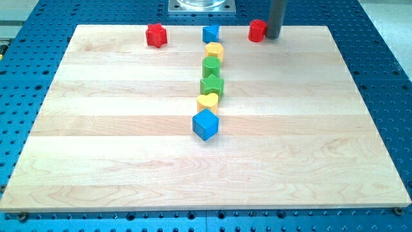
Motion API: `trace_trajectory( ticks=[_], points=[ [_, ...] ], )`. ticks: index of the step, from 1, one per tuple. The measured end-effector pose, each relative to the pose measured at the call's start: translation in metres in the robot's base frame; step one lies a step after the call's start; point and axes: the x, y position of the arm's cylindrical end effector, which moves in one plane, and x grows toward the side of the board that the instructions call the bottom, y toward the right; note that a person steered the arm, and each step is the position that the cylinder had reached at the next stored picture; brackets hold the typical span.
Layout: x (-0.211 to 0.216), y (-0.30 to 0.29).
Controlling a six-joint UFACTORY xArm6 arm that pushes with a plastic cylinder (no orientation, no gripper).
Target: Move the red circle into the triangle
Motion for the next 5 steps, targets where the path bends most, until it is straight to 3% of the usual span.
trace_trajectory(
  ticks=[4,5],
  points=[
    [0.001,-0.038],
    [0.001,-0.076]
  ],
)
